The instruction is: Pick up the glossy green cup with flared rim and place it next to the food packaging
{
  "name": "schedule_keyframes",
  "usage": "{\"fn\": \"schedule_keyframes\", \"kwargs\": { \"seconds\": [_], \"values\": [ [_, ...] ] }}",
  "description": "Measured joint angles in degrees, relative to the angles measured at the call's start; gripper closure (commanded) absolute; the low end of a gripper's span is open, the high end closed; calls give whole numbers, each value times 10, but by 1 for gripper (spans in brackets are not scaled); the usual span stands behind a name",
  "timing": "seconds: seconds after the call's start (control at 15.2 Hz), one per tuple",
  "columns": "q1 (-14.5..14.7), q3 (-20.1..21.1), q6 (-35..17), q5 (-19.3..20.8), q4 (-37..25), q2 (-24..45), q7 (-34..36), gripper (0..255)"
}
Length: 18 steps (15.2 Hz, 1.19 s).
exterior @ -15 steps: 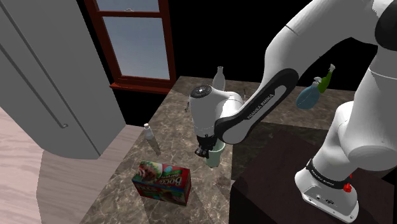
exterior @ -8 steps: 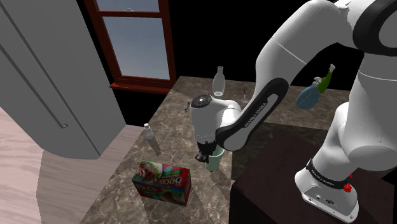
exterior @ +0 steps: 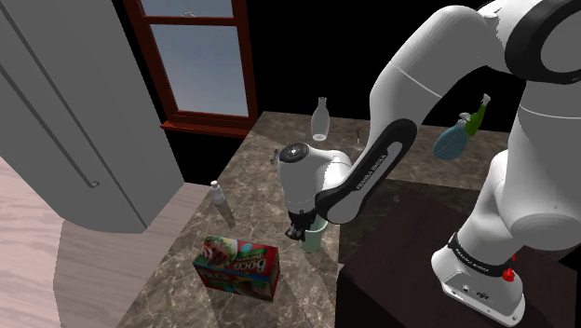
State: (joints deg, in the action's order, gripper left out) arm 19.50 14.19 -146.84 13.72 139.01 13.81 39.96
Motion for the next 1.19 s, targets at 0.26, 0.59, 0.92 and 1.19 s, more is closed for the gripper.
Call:
{"fn": "schedule_keyframes", "kwargs": {
  "seconds": [0.26, 0.59, 0.92, 1.19],
  "values": [
    [0, 0, 0, 0, 0, 0, 0, 0],
    [-5, 7, 23, -16, -2, -23, -13, 0],
    [-6, 18, 68, -43, -9, -64, -30, 0],
    [-6, 18, 70, -44, -9, -65, -31, 0]
  ]
}}
